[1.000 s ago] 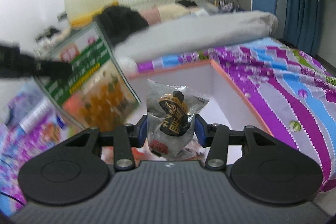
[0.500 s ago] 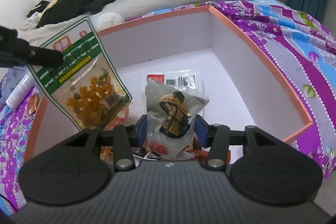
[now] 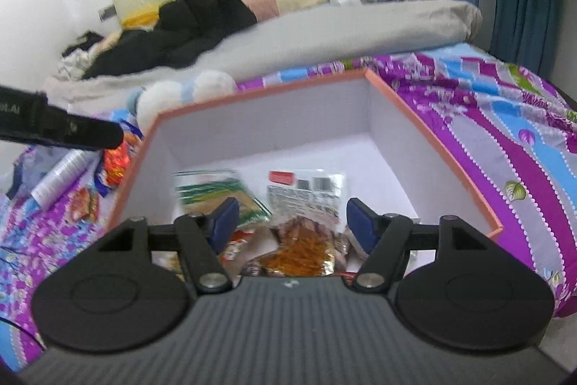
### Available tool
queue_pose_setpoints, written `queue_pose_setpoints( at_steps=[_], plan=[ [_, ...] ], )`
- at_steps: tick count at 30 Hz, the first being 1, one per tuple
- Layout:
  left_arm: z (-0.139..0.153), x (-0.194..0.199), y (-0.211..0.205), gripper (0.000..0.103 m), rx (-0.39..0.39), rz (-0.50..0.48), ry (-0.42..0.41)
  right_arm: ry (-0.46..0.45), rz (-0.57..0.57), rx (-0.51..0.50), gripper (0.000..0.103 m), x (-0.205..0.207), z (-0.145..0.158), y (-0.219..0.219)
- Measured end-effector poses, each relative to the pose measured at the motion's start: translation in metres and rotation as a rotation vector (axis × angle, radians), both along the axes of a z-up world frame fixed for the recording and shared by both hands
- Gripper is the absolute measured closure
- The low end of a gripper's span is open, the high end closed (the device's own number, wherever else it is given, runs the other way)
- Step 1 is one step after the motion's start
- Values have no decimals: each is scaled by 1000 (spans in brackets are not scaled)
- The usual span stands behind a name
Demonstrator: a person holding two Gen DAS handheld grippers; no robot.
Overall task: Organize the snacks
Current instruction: 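Lower both tools into the pink box and open both grippers, then move both tools back from the box toward the snack pile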
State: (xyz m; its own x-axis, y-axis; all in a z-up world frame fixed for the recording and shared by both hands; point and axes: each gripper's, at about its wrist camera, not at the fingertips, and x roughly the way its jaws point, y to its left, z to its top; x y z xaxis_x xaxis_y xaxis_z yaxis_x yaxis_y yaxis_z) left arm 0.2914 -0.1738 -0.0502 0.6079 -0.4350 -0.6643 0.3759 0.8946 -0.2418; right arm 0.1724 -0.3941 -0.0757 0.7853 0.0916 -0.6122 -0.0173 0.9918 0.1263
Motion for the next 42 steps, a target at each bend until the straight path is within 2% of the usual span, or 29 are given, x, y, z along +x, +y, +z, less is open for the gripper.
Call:
queue_pose_setpoints(
  at_steps=[9, 13, 26, 30, 38, 41, 42],
  plan=[
    [14, -57, 46, 55, -36, 43, -98, -112, 27, 17, 35, -46, 21, 31],
    [16, -79, 60, 55, -16, 66, -142, -137, 49, 25, 35, -63, 26, 45],
    [-4, -142, 106, 55, -44, 127, -130, -144, 78, 37, 35, -109, 18, 84],
    [-11, -156, 117, 55, -27, 145, -128, -144, 88, 33, 35, -119, 13, 97],
    [-21, -175, 136, 42, -43, 167, -124, -147, 145, 1, 35, -139, 14, 124],
    [-26, -181, 141, 28, -39, 174, -118, -139, 160, -14, 35, -143, 11, 134],
    [-27, -182, 143, 27, -36, 181, -115, -135, 165, -17, 35, -143, 10, 136]
  ],
)
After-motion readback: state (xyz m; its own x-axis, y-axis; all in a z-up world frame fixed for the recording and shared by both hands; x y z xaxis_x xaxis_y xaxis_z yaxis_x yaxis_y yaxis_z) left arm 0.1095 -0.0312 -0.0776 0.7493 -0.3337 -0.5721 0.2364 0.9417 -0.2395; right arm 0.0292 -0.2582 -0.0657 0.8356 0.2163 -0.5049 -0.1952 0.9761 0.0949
